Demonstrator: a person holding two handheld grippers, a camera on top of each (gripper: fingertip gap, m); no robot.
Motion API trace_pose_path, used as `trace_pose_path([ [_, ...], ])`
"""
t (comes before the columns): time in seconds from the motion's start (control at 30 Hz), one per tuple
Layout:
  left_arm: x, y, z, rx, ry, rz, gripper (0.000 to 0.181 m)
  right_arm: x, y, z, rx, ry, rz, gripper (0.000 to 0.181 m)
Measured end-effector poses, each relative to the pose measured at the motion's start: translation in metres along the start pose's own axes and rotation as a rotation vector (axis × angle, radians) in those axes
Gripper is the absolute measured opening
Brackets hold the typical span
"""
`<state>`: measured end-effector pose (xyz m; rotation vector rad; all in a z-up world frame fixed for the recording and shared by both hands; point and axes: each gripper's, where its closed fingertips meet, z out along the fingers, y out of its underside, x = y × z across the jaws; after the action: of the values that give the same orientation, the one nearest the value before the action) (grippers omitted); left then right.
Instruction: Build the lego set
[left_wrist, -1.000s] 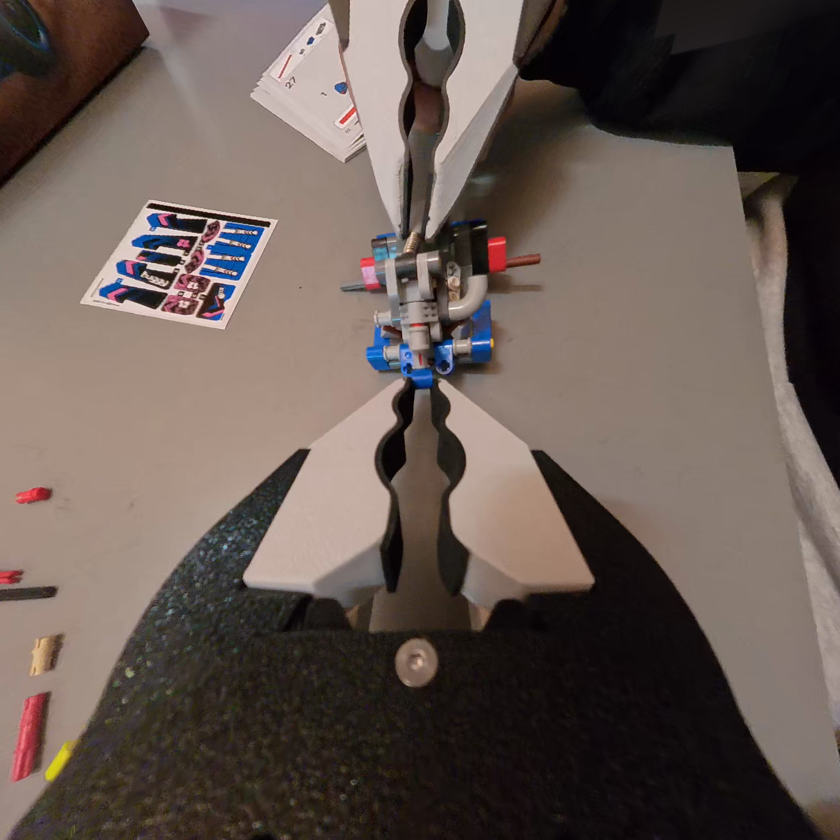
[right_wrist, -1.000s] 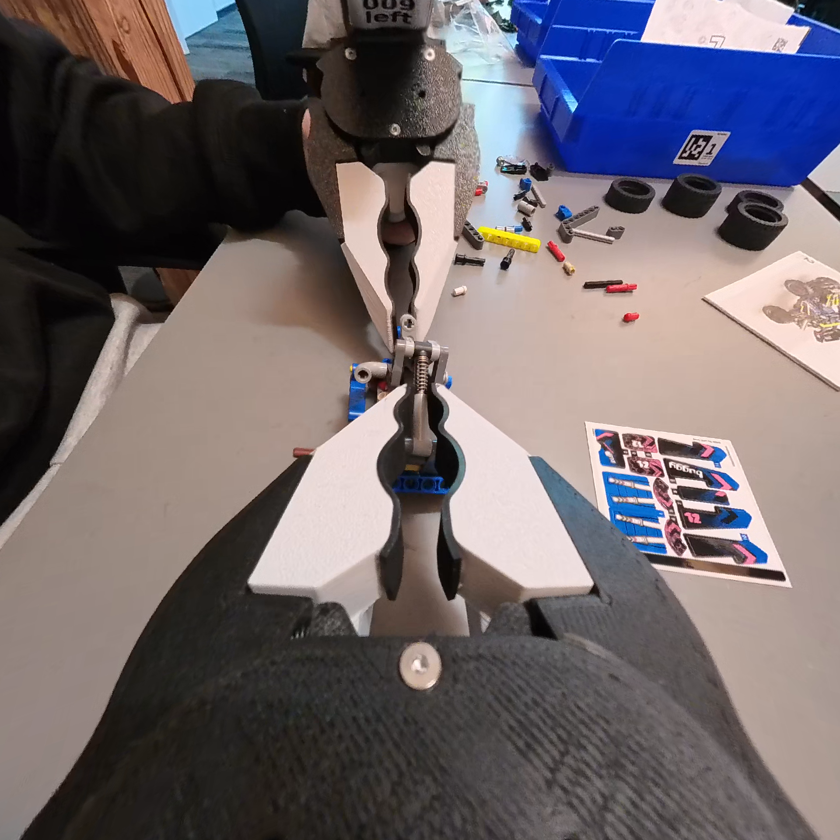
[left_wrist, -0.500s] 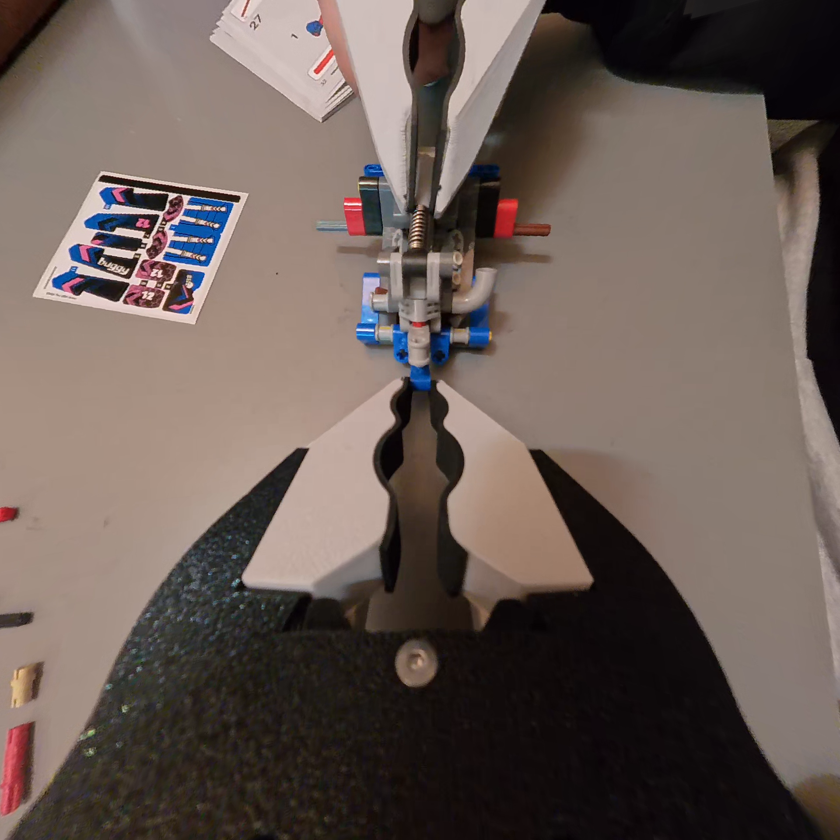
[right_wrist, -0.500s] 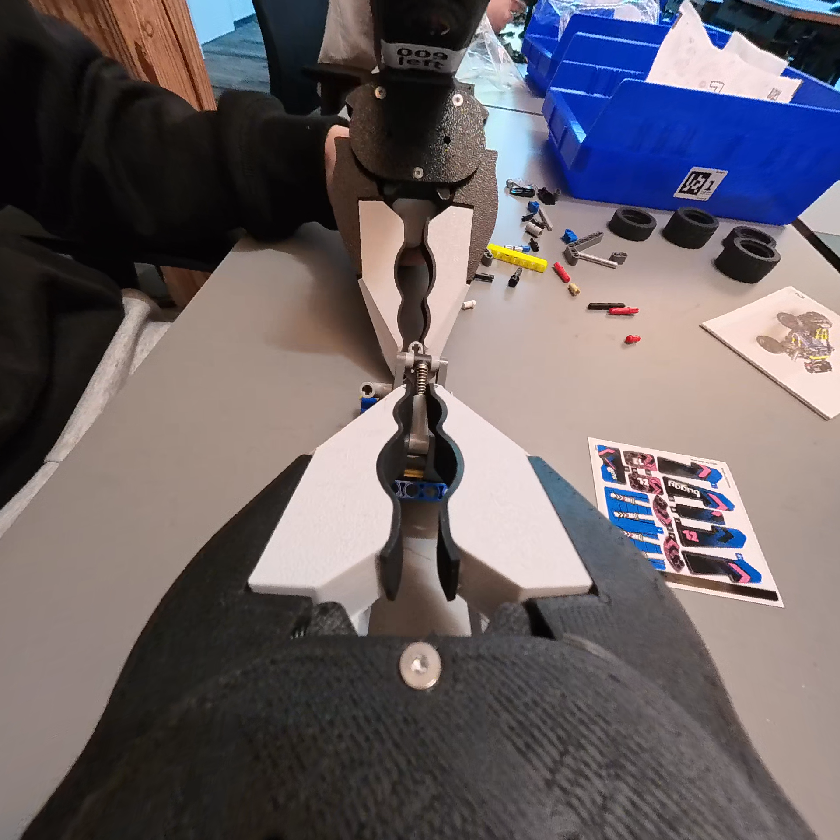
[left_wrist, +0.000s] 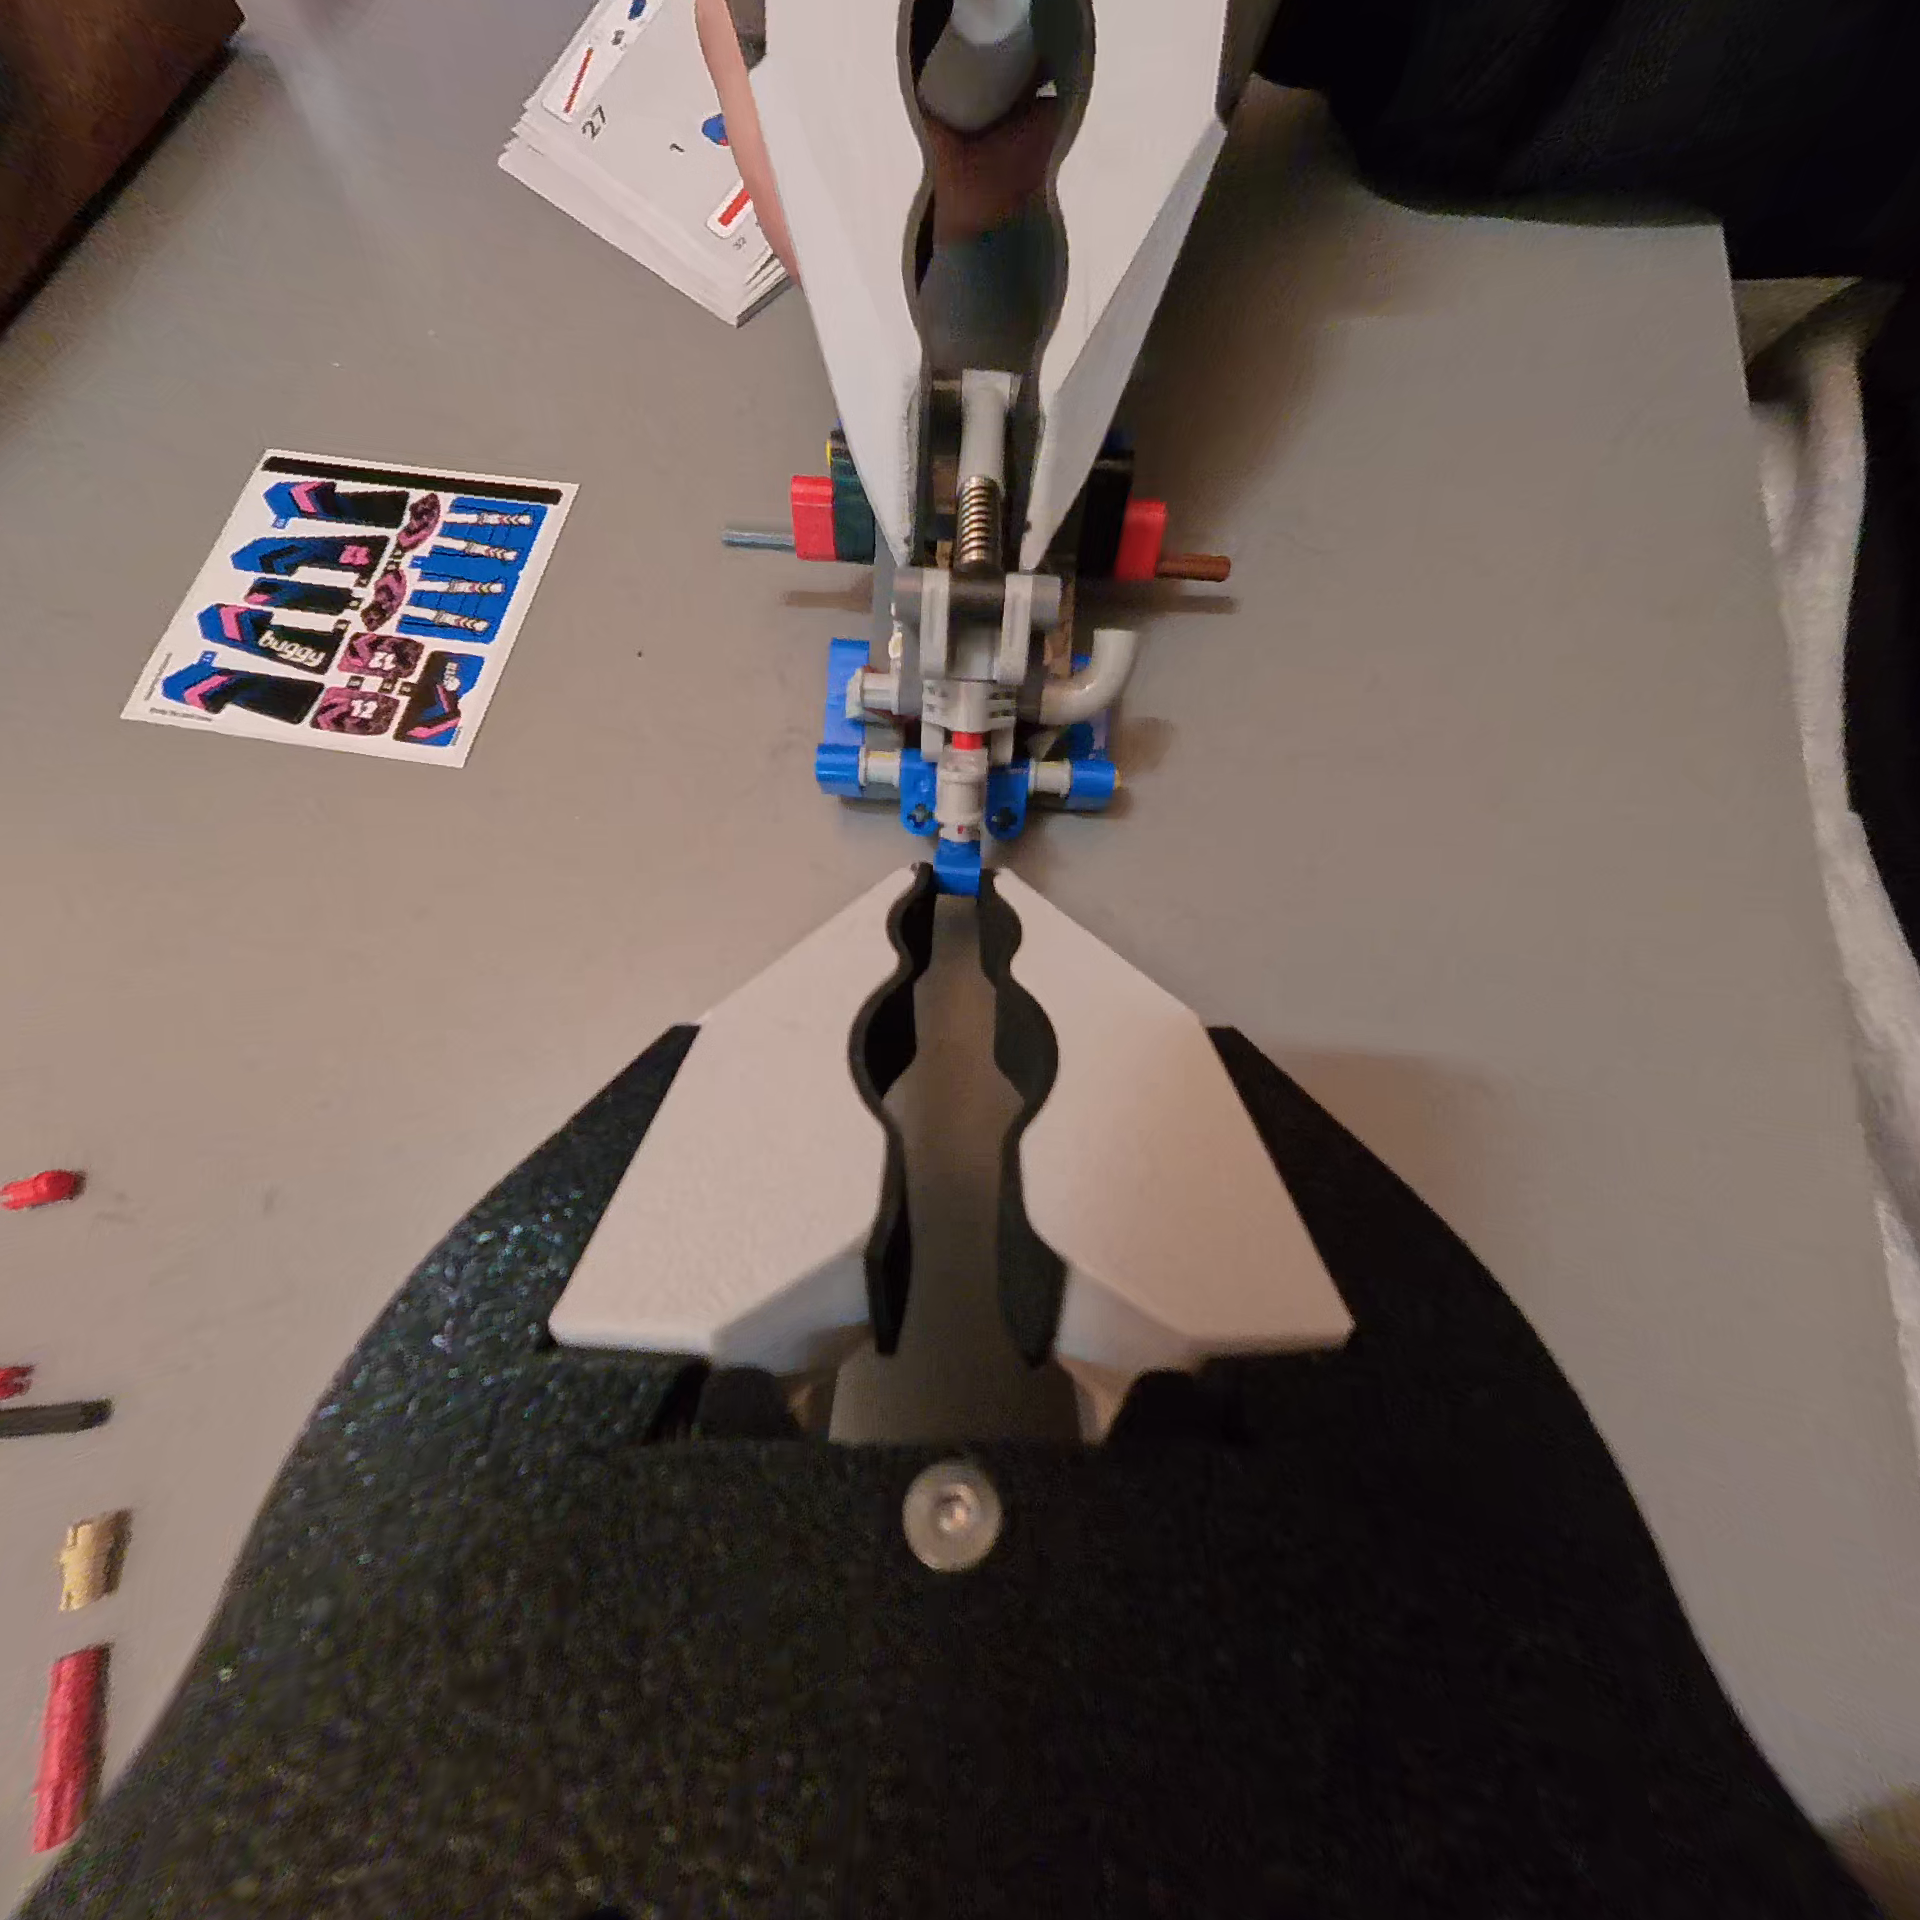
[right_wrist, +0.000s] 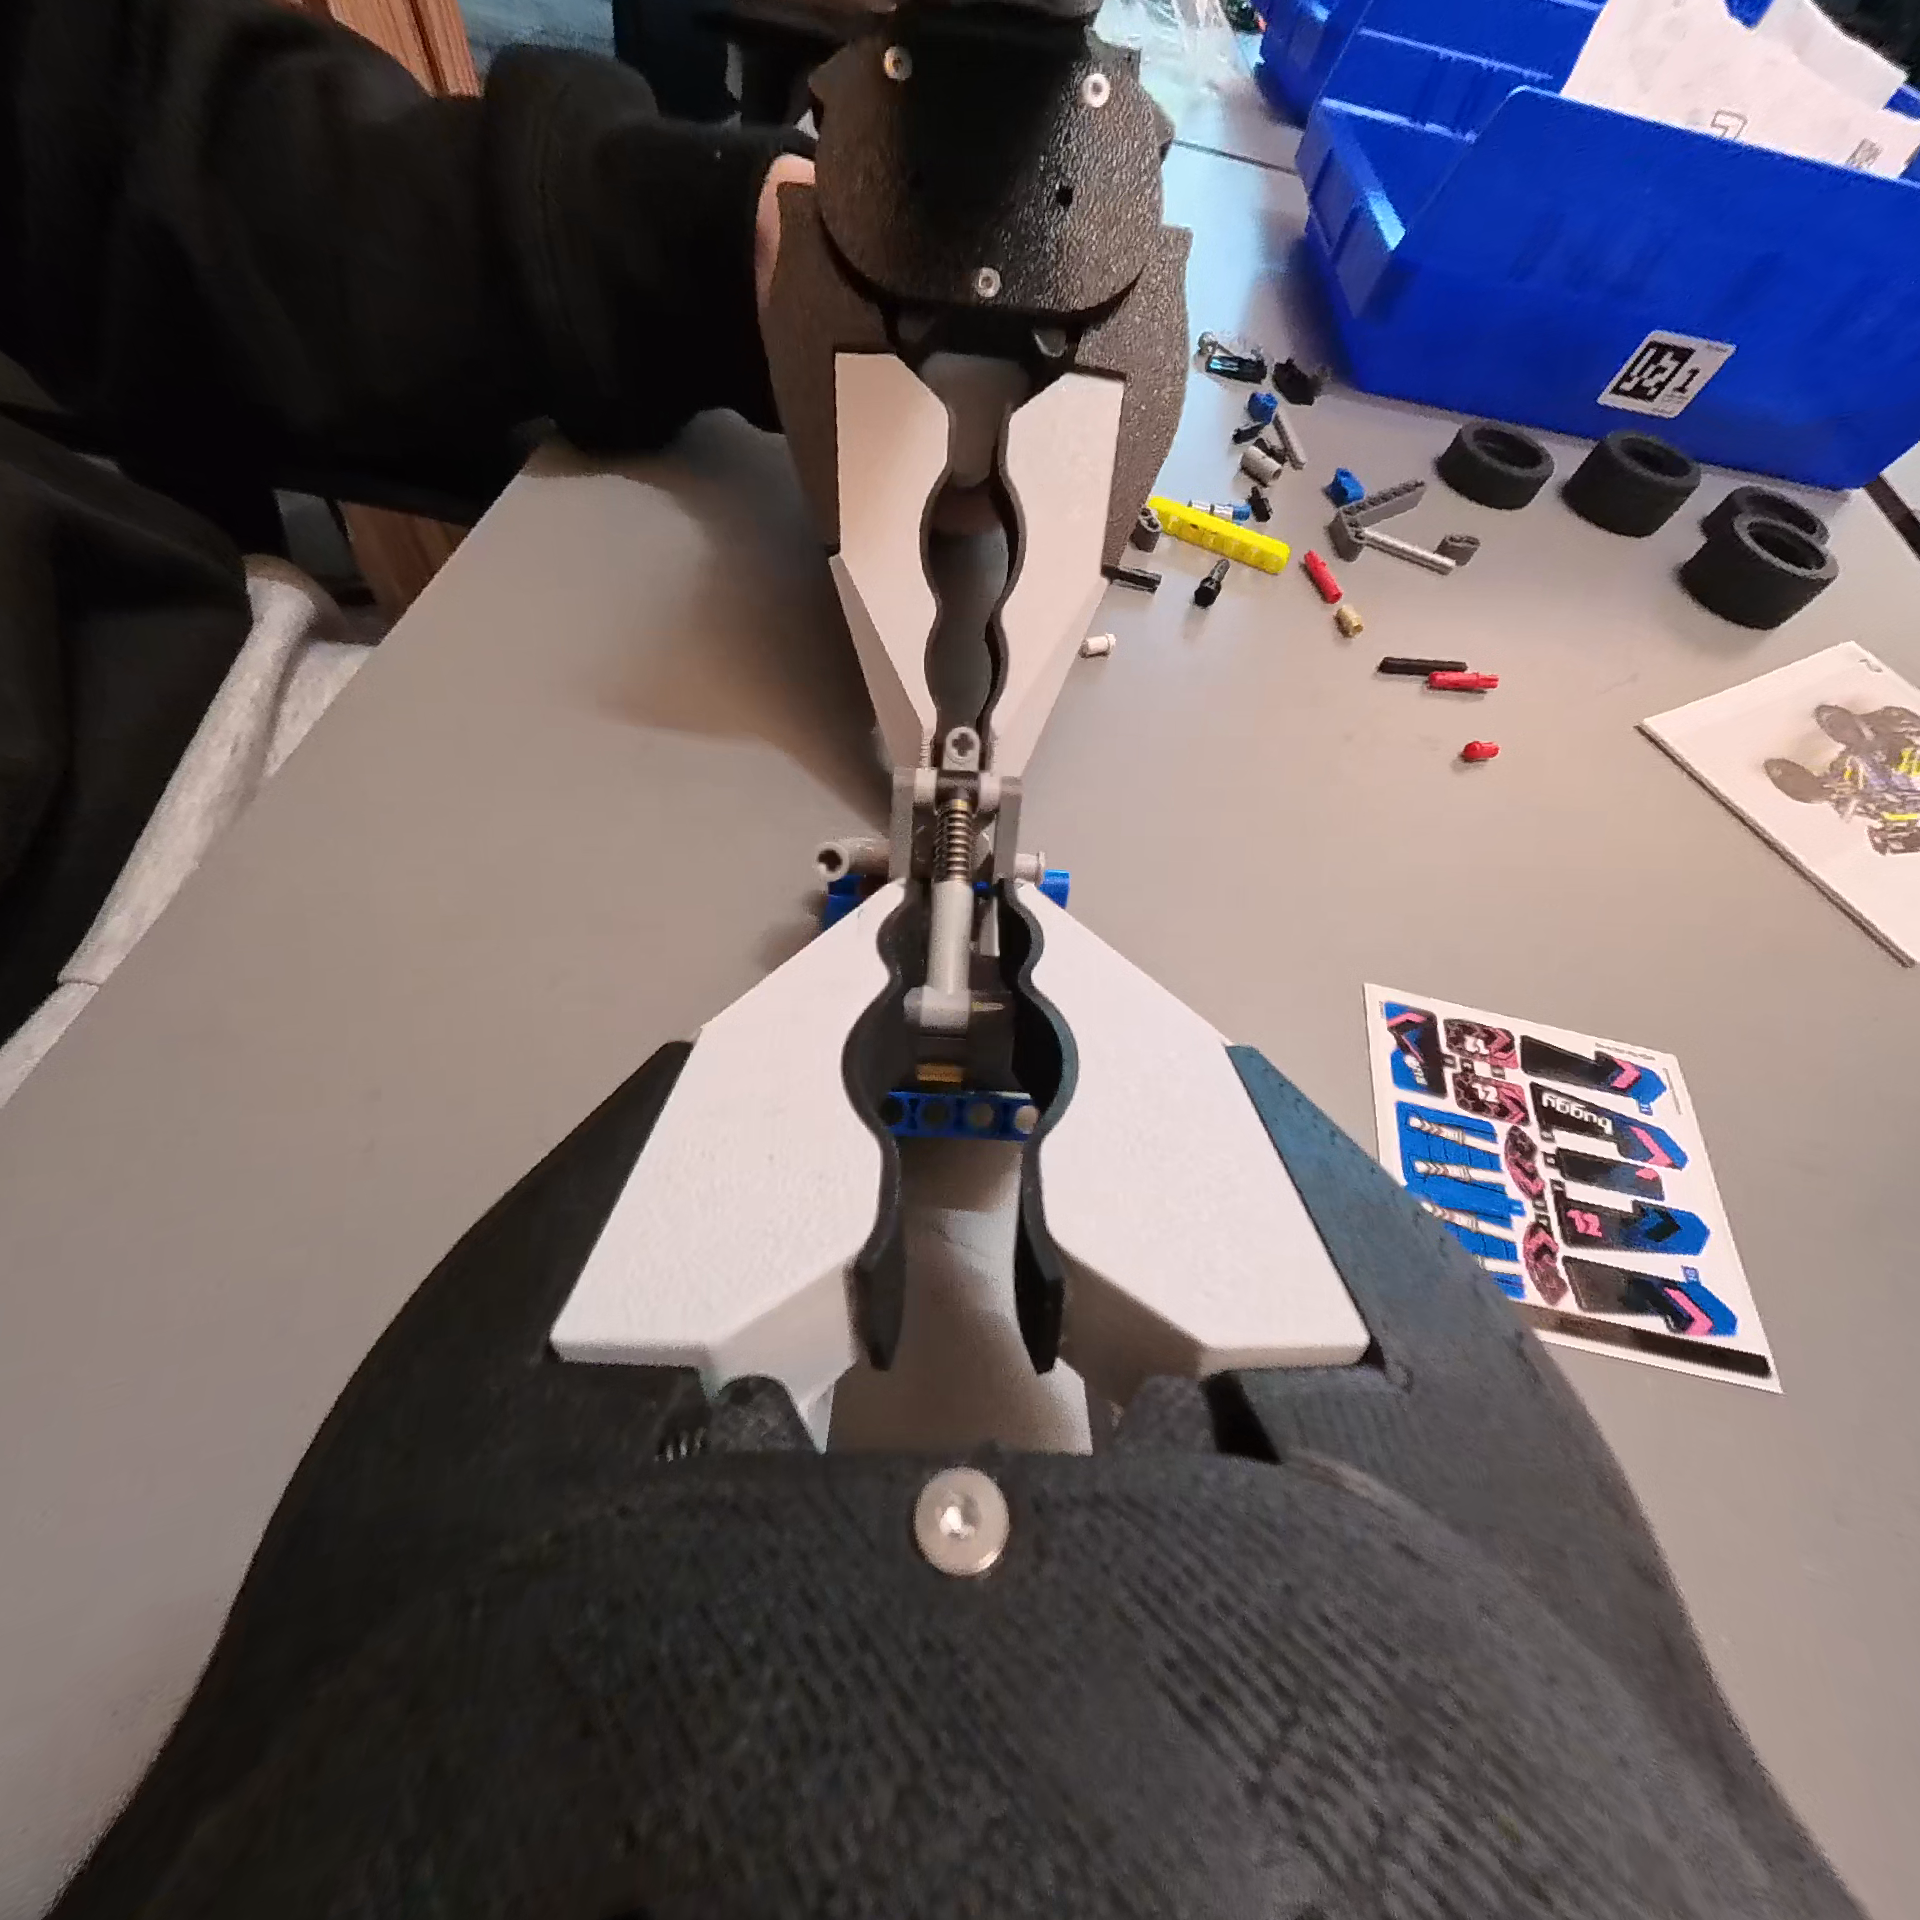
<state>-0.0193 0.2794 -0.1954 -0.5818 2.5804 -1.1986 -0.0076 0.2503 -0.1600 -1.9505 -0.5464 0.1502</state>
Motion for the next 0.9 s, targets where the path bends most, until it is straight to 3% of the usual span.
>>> trace_pose_path([
  [0.5,0.0045,0.0045,-0.0005,-0.022,0.0,0.042,0.012,0.0009,0.0024,0.0003,-0.015,0.009,-0.018,0.012],
  [0.9,0.004,0.0006,-0.008,0.03,-0.008,0.03,0.015,0.0021,-0.0067,-0.0065,0.054,0.012,0.001,0.037],
])
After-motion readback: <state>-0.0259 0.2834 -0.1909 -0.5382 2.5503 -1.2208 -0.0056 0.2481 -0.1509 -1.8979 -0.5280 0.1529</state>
